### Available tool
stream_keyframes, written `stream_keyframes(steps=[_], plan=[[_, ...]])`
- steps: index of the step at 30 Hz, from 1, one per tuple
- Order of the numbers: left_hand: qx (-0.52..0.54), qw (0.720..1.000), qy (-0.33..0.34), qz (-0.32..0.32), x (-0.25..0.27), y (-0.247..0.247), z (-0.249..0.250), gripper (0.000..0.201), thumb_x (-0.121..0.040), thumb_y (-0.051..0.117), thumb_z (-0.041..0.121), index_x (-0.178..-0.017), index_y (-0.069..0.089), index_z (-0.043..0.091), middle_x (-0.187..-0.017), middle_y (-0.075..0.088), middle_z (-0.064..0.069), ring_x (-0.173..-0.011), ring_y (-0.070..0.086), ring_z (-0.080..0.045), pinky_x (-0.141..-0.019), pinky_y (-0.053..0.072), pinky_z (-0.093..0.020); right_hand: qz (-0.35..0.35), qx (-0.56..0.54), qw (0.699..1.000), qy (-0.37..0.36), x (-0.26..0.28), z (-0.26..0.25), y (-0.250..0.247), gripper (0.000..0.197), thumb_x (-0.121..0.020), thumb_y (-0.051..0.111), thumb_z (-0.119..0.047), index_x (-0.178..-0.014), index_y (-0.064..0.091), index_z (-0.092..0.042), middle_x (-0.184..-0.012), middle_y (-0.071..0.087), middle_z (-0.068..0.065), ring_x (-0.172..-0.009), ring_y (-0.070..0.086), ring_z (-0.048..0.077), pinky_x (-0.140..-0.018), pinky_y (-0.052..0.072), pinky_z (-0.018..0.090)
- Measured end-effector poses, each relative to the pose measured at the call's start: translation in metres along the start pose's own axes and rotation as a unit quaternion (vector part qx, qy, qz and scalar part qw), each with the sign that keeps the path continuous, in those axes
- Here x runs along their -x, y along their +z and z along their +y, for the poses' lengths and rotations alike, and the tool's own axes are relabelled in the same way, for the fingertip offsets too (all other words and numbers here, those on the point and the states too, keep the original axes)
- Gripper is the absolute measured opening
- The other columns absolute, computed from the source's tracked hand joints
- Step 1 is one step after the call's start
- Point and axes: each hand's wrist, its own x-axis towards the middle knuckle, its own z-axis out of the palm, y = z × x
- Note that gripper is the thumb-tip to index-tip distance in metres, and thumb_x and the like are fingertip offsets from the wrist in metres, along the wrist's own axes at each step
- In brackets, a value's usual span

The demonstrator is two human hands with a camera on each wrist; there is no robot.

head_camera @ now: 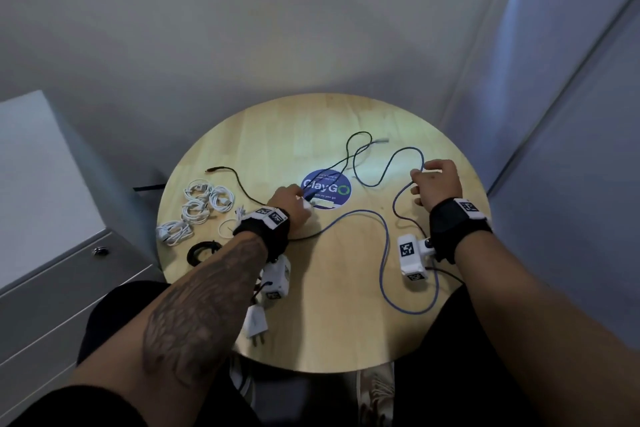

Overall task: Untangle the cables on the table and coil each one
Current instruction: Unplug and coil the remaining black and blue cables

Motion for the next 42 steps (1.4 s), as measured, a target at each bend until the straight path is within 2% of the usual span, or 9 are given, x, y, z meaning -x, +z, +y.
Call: stream_keyframes(steps=[5,11,17,23,26,30,34,39,42], plan=[[0.344,0.938,0.032,0.017,0.026,-0.035,0.031,0.029,-0.088,0.057,0.002,-0.114,0.062,0.015,-0.102,0.058,-0.010,-0.081,0.061,-0.027,-0.069,0.059,-0.041,0.021,-0.003,1.000,-0.001,-0.011,0.004,0.000,0.039,-0.091,0.062,-0.019,-0.125,0.045,-0.014,-0.101,0.065,0.007,-0.073,0.062,0.016,-0.069,0.056,0.037],[0.502,0.860,0.091,-0.027,0.053,-0.095,0.063,0.032,-0.084,0.039,-0.009,-0.095,0.064,0.009,-0.093,0.058,-0.012,-0.069,0.052,-0.016,-0.059,0.049,-0.030,0.073,0.115,0.985,-0.102,-0.011,-0.011,-0.001,0.055,-0.089,0.065,-0.025,-0.139,0.043,-0.018,-0.145,0.043,0.006,-0.132,0.042,0.029,-0.108,0.037,0.039],[0.562,0.801,0.066,-0.194,0.070,-0.068,0.088,0.026,-0.083,0.043,-0.009,-0.103,0.054,0.004,-0.098,0.064,-0.020,-0.088,0.065,-0.034,-0.077,0.058,-0.041,-0.304,0.008,0.950,-0.073,0.048,-0.065,0.070,0.038,-0.099,0.056,-0.026,-0.136,0.051,-0.018,-0.125,0.061,0.006,-0.107,0.062,0.025,-0.089,0.055,0.043],[0.381,0.919,0.066,-0.078,0.065,-0.039,0.078,0.019,-0.088,0.051,-0.004,-0.093,0.058,0.013,-0.089,0.062,-0.009,-0.079,0.059,-0.020,-0.068,0.047,-0.028,-0.244,0.221,0.923,-0.198,0.041,-0.050,0.066,0.023,-0.096,0.057,-0.028,-0.107,0.068,-0.011,-0.102,0.066,0.004,-0.099,0.061,0.022,-0.082,0.044,0.027],[0.096,0.985,0.090,-0.108,0.066,-0.021,0.048,0.013,-0.088,0.061,0.004,-0.098,0.063,0.012,-0.091,0.062,-0.008,-0.081,0.054,-0.018,-0.068,0.044,-0.026,-0.284,0.463,0.822,-0.170,0.039,-0.010,0.050,0.024,-0.087,0.067,-0.037,-0.100,0.066,-0.017,-0.100,0.066,0.004,-0.095,0.061,0.024,-0.079,0.045,0.029],[0.017,0.982,0.069,-0.173,0.076,0.015,0.035,0.004,-0.089,0.063,0.014,-0.088,0.067,0.012,-0.087,0.065,-0.008,-0.078,0.058,-0.020,-0.068,0.047,-0.029,-0.289,0.624,0.711,-0.147,0.049,0.035,0.041,0.038,-0.082,0.068,-0.044,-0.097,0.043,-0.020,-0.103,0.050,0.008,-0.087,0.052,0.030,-0.071,0.043,0.034],[0.093,0.977,0.031,-0.188,0.077,0.035,0.035,0.009,-0.090,0.062,0.017,-0.081,0.061,0.020,-0.095,0.069,-0.014,-0.079,0.062,-0.024,-0.067,0.051,-0.033,-0.283,0.604,0.737,-0.109,0.048,0.039,0.036,0.014,-0.089,0.057,-0.011,-0.101,0.051,-0.013,-0.097,0.056,0.009,-0.081,0.058,0.028,-0.065,0.046,0.031],[0.193,0.968,0.040,-0.155,0.072,0.037,0.050,0.006,-0.091,0.062,0.015,-0.097,0.062,0.013,-0.090,0.063,-0.007,-0.075,0.061,-0.018,-0.058,0.046,-0.018,-0.267,0.283,0.921,-0.005,0.043,0.022,0.044,0.022,-0.085,0.055,0.001,-0.077,0.072,-0.011,-0.069,0.069,0.011,-0.064,0.065,0.028,-0.065,0.059,0.036],[0.301,0.944,0.023,-0.134,0.070,0.032,0.063,0.028,-0.086,0.064,0.007,-0.113,0.061,0.010,-0.083,0.065,-0.003,-0.070,0.060,-0.014,-0.057,0.047,-0.018,-0.272,0.165,0.947,-0.048,0.050,-0.007,0.045,0.030,-0.082,0.052,0.012,-0.092,0.073,-0.007,-0.074,0.068,0.007,-0.068,0.062,0.019,-0.063,0.051,0.024]])
